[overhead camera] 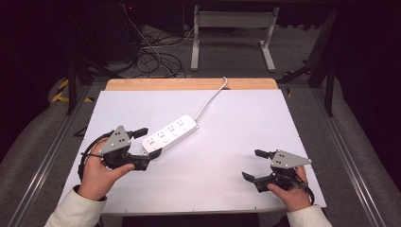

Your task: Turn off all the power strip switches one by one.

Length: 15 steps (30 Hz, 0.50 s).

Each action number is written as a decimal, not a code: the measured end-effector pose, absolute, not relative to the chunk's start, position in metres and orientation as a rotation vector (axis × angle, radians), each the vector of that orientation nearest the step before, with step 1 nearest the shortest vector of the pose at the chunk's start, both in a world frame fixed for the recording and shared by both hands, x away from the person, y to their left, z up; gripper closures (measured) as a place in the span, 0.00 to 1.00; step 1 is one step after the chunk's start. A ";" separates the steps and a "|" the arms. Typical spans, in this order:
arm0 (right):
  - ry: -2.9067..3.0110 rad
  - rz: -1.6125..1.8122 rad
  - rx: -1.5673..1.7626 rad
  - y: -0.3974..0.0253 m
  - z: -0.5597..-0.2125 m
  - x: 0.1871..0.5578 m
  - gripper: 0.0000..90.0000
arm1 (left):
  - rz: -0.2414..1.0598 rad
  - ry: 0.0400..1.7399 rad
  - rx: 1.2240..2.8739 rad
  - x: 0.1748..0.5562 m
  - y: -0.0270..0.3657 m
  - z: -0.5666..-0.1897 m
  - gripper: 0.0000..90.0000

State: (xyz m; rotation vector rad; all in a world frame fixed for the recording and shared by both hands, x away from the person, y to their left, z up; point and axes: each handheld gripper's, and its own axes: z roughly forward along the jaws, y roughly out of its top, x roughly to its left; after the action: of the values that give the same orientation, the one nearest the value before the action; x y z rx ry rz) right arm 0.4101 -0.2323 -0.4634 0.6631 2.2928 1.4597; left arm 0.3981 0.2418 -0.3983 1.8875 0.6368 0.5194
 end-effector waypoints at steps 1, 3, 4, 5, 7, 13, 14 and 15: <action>2.293 1.459 0.662 -0.233 -0.463 0.410 0.11 | 0.525 0.641 1.879 0.395 0.246 -0.402 0.22; 2.295 1.456 0.656 -0.233 -0.464 0.410 0.11 | 0.540 0.653 1.877 0.389 0.253 -0.410 0.22; 2.296 1.456 0.656 -0.233 -0.464 0.410 0.10 | 0.544 0.653 1.883 0.386 0.256 -0.414 0.22; 2.296 1.458 0.656 -0.233 -0.463 0.410 0.10 | 0.552 0.655 1.887 0.383 0.259 -0.418 0.23; 2.293 1.462 0.655 -0.233 -0.463 0.410 0.10 | 0.550 0.657 1.896 0.377 0.264 -0.426 0.23; 2.298 1.470 0.664 -0.234 -0.464 0.411 0.09 | 0.512 0.706 1.895 0.362 0.282 -0.453 0.25; 2.300 1.468 0.665 -0.234 -0.465 0.411 0.09 | 0.512 0.718 1.900 0.361 0.285 -0.456 0.24; 2.300 1.466 0.663 -0.233 -0.464 0.411 0.09 | 0.504 0.737 1.901 0.360 0.288 -0.460 0.24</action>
State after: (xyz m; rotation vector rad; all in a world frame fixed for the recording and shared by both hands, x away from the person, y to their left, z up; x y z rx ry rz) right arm 0.4105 -0.2334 -0.4644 0.6631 2.2998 1.4662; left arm 0.3598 0.2877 -0.4599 1.9006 0.7368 0.5040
